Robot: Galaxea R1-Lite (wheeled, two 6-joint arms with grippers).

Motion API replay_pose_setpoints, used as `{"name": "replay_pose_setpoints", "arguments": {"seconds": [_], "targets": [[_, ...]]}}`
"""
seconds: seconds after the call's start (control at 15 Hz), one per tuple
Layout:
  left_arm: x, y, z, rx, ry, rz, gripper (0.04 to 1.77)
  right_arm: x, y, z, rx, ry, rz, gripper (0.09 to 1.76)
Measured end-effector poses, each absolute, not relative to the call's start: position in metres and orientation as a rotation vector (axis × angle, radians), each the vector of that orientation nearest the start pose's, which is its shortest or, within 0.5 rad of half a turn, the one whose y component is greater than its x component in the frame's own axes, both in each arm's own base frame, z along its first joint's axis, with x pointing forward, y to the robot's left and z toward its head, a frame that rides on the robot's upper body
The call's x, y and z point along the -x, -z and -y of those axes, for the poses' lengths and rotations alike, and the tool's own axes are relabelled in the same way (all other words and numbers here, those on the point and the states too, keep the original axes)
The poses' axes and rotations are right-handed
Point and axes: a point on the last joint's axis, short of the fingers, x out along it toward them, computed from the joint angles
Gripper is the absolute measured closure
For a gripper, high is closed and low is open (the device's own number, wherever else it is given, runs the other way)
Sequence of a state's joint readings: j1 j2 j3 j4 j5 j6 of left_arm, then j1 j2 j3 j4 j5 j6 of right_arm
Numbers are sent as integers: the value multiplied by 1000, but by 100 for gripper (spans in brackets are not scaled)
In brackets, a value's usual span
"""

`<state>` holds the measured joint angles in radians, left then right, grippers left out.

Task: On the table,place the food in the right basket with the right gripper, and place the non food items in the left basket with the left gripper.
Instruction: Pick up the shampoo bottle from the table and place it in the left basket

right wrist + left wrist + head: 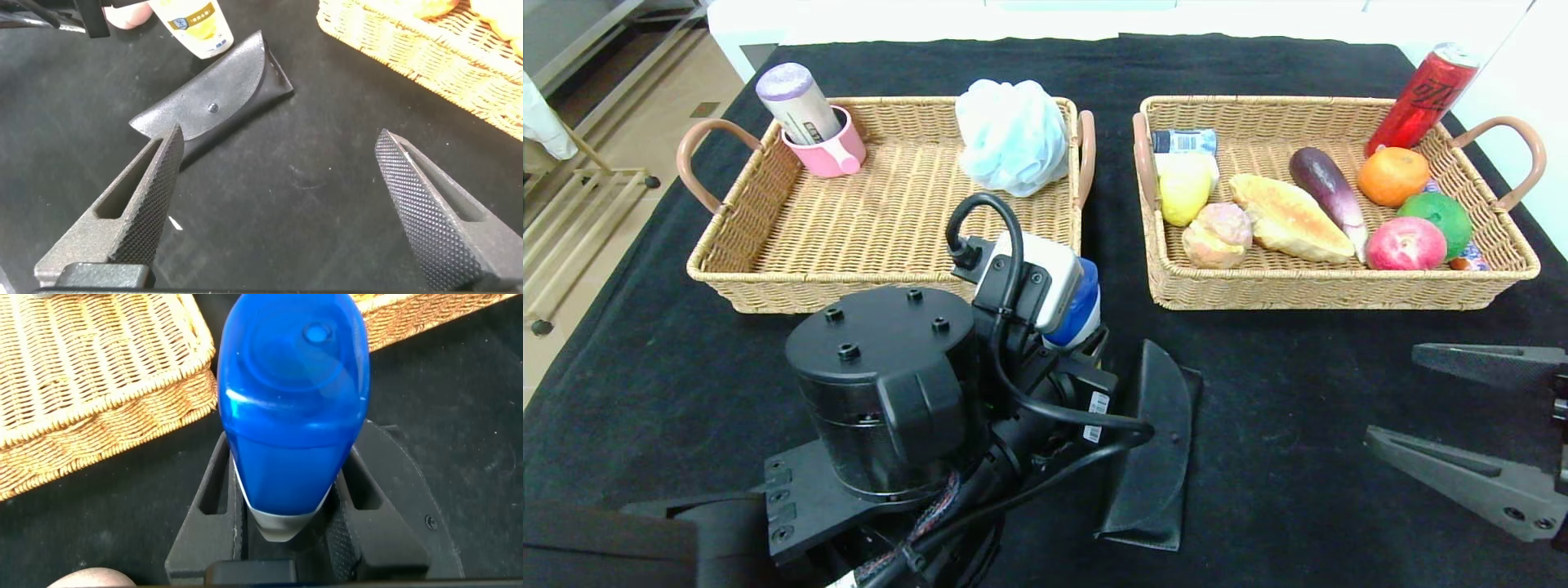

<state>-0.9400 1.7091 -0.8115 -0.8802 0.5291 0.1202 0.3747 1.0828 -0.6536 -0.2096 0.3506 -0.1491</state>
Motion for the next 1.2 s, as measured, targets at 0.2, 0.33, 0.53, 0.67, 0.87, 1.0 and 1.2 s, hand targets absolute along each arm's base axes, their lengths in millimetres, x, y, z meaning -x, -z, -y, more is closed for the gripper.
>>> {"name": "replay_pose_setpoints", "arguments": {"seconds": [0.2,0.33,0.53,0.67,0.87,1.0,1.2], "targets": [[-191,-206,243,-130,411,12,122,-135,-239,-62,145,-737,-171,14],[-191,-206,242,-130,411,12,122,-135,-238,-62,146,-737,-172,14],[-191,-207,242,-127,412,13,122,-135,-238,-62,146,-739,-174,14],[-190,-207,241,-123,418,12,122,-135,-237,-62,146,-739,-175,14],[-187,-209,240,-107,429,38,122,-135,-237,-62,146,-741,-176,14],[-186,-212,239,-96,427,56,122,-135,-237,-62,145,-741,-176,14],[-183,-220,235,-76,427,73,122,-135,-237,-62,145,-742,-179,14]]}}
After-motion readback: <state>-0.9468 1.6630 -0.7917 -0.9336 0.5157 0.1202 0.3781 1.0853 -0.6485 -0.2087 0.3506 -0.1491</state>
